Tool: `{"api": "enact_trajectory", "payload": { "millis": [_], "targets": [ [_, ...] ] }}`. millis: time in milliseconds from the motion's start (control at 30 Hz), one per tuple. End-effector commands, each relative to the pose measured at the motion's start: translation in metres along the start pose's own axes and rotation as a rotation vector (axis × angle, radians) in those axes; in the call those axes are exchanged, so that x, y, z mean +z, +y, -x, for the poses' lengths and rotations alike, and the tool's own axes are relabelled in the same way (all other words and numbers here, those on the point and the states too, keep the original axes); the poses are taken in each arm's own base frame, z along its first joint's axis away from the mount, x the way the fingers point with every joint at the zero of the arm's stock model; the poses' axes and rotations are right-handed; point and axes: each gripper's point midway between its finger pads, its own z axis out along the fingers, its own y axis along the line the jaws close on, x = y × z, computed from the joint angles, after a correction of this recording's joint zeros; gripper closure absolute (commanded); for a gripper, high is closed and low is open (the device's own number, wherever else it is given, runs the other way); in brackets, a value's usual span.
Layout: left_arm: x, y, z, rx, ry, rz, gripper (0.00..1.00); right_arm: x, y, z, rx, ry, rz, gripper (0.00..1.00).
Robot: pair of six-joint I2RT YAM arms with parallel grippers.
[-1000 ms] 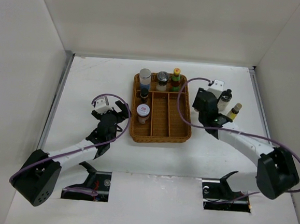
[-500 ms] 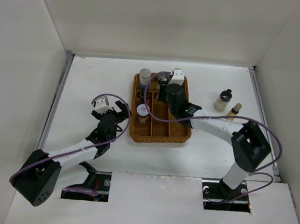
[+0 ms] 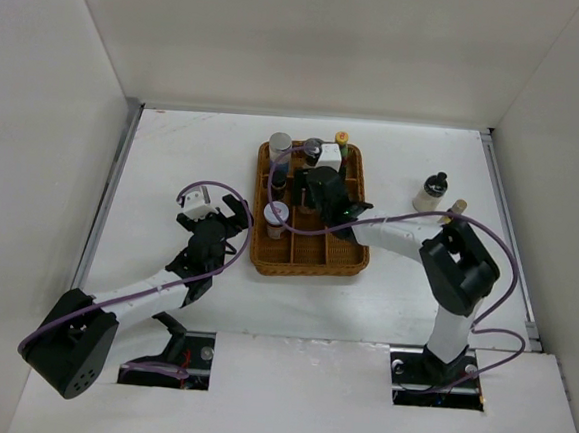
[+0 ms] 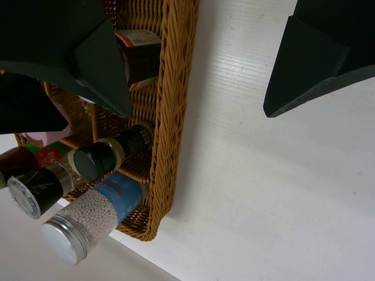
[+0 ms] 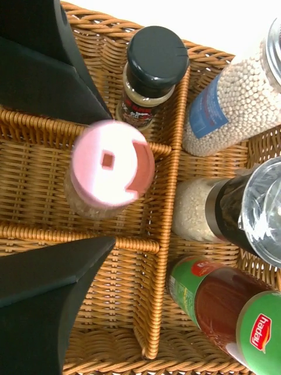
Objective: Organize the condiment bottles
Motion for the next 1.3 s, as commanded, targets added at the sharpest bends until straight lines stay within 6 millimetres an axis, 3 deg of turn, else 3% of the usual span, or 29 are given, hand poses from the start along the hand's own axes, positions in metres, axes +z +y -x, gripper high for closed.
{"api": "enact_trajectory", "payload": {
  "millis": [0, 100, 167, 200, 267, 333, 367, 400, 433, 467, 533, 633, 767, 900, 1267],
  "targets": [
    [0.002, -0.013, 0.014, -0.051, -0.04, -0.038, 0.0, -0.014, 0.011, 0.047, 0.063, -0.095, 0.042, 0.15],
    [0.001, -0.013, 0.015, -0.052, -0.041, -0.039, 0.0, -0.043, -0.001, 0.082, 0.097, -0.163, 0.045, 0.12],
    [0.001, -0.013, 0.014, -0.052, -0.041, -0.039, 0.0, -0.066, -0.03, 0.106, 0.134, -0.228, 0.001, 0.12],
    [0.001, -0.014, 0.014, -0.053, -0.04, -0.042, 0.0, -0.077, -0.052, 0.115, 0.153, -0.257, -0.042, 0.14],
    [0.0, -0.015, 0.014, -0.052, -0.038, -0.046, 0.0, -0.1, -0.106, 0.124, 0.198, -0.313, -0.167, 0.29],
    [0.0, -0.015, 0.014, -0.052, -0.038, -0.046, 0.0, -0.126, -0.171, 0.122, 0.244, -0.36, -0.343, 0.57],
    [0.0, -0.016, 0.014, -0.054, -0.038, -0.048, 0.0, -0.139, -0.2, 0.118, 0.257, -0.371, -0.429, 0.65],
    [-0.001, -0.017, 0.015, -0.057, -0.041, -0.05, 0.0, -0.152, -0.226, 0.113, 0.273, -0.378, -0.509, 0.66],
    [-0.001, -0.017, 0.016, -0.059, -0.043, -0.052, 0.0, -0.162, -0.252, 0.106, 0.281, -0.373, -0.59, 0.64],
    [-0.002, -0.017, 0.016, -0.06, -0.044, -0.052, 0.0, -0.171, -0.275, 0.098, 0.284, -0.358, -0.665, 0.57],
    [-0.002, -0.016, 0.017, -0.062, -0.047, -0.052, 0.0, -0.182, -0.308, 0.084, 0.303, -0.341, -0.773, 0.24],
    [-0.002, -0.015, 0.017, -0.06, -0.045, -0.051, 0.0, -0.179, -0.335, 0.066, 0.307, -0.291, -0.848, 0.15],
    [-0.004, -0.018, 0.017, -0.062, -0.044, -0.06, 0.0, -0.155, -0.342, 0.053, 0.31, -0.211, -0.799, 0.16],
    [-0.005, -0.019, 0.016, -0.061, -0.042, -0.064, 0.0, -0.146, -0.354, 0.047, 0.319, -0.18, -0.815, 0.18],
    [-0.003, -0.021, 0.012, -0.055, -0.032, -0.066, 0.0, -0.121, -0.358, 0.026, 0.364, -0.107, -0.775, 0.45]
  ]
}}
